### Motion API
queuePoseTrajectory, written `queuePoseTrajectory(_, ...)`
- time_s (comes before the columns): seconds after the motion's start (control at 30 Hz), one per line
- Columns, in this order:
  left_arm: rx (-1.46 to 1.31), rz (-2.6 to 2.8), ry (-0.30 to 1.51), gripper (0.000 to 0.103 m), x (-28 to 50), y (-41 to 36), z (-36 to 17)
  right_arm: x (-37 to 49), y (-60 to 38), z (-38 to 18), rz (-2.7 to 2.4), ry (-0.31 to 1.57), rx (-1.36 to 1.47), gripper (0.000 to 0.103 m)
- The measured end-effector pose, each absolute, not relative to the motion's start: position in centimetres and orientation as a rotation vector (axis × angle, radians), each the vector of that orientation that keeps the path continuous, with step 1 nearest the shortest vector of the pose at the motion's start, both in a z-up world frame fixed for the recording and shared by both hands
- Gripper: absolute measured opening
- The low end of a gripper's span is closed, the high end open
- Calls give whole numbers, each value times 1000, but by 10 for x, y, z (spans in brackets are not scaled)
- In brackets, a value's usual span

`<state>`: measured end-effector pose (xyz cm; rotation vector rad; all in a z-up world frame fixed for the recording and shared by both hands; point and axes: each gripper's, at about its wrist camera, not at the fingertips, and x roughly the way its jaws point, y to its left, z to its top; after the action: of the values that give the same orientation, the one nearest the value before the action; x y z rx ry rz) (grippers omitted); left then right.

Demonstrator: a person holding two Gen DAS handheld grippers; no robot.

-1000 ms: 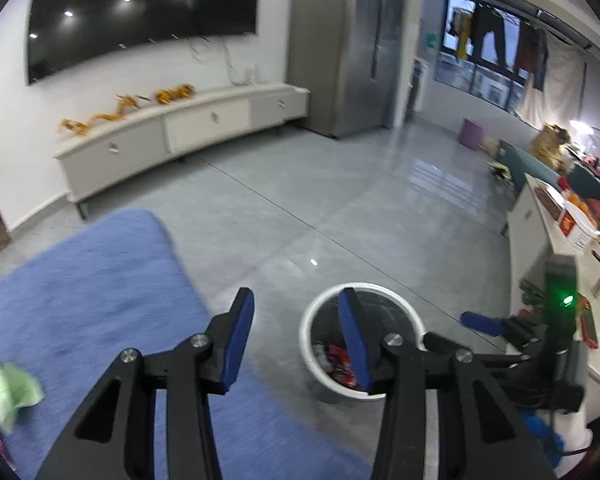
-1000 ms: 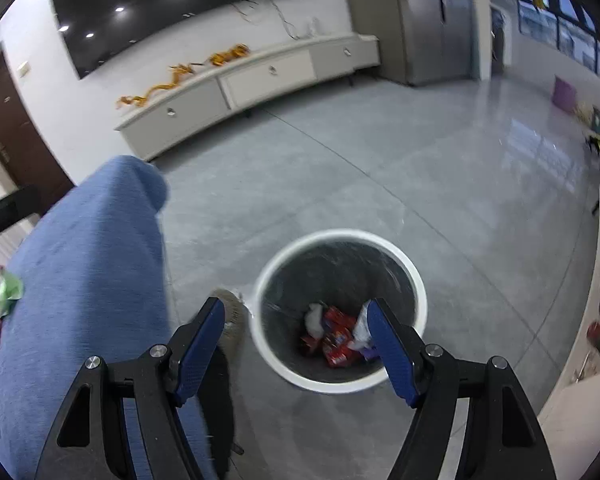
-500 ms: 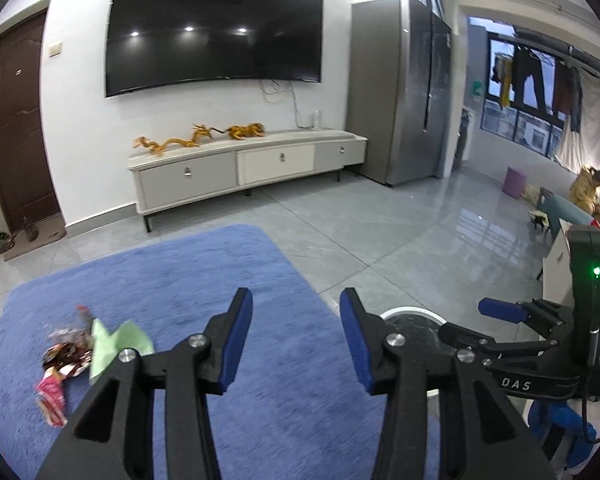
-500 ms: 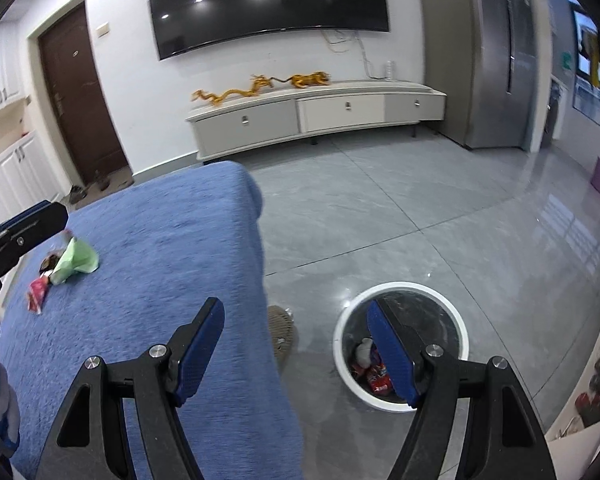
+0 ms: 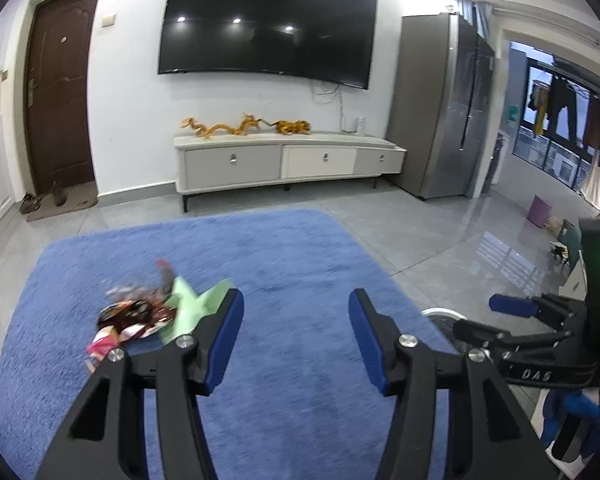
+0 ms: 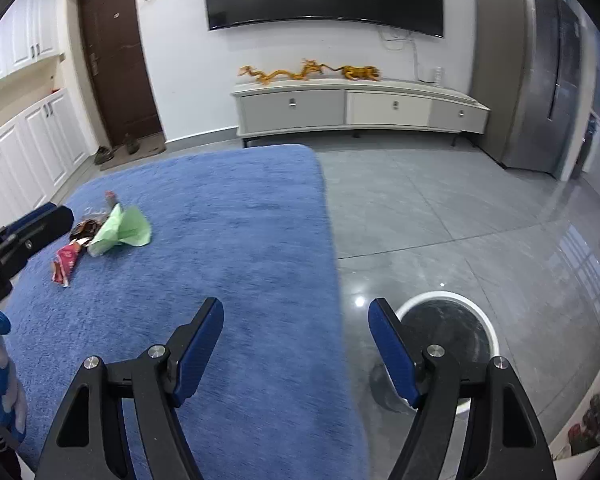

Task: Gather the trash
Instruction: 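Move both grippers back to the remaining trash on the rug, then grasp the pink-white snack bag with the left gripper while the right grasps the green paper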

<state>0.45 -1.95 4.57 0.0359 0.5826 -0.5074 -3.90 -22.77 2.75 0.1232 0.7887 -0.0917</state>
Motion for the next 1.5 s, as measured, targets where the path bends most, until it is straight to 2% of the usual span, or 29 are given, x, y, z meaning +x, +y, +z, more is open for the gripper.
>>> queuePoseTrajectory(0.57, -59, -262, 747, 53, 73, 120, -23, 42, -135, -2, 170, 875, 38, 73)
queuePoseTrajectory(0.97, -96, -314, 822, 52, 94, 120, -51, 112, -77, -17, 402, 906, 108, 73)
queuePoseTrajectory(1.13, -125, -333, 836, 46, 97, 123, -55, 129, -63, -22, 448, 909, 134, 73)
queuePoseTrajectory(1.2, -130, -346, 847, 38, 99, 122, -57, 134, -59, -23, 457, 908, 151, 73)
queuePoseTrajectory(1.27, -139, -354, 856, 31, 101, 123, -58, 139, -59, -24, 462, 909, 176, 68)
queuePoseTrajectory(1.3, -146, -359, 860, 31, 101, 123, -59, 141, -60, -25, 468, 908, 188, 57)
queuePoseTrajectory(1.33, -154, -363, 864, 31, 102, 123, -60, 141, -62, -26, 470, 911, 196, 51)
queuePoseTrajectory(1.5, -166, -376, 872, 30, 110, 118, -61, 138, -70, -28, 498, 924, 233, 40)
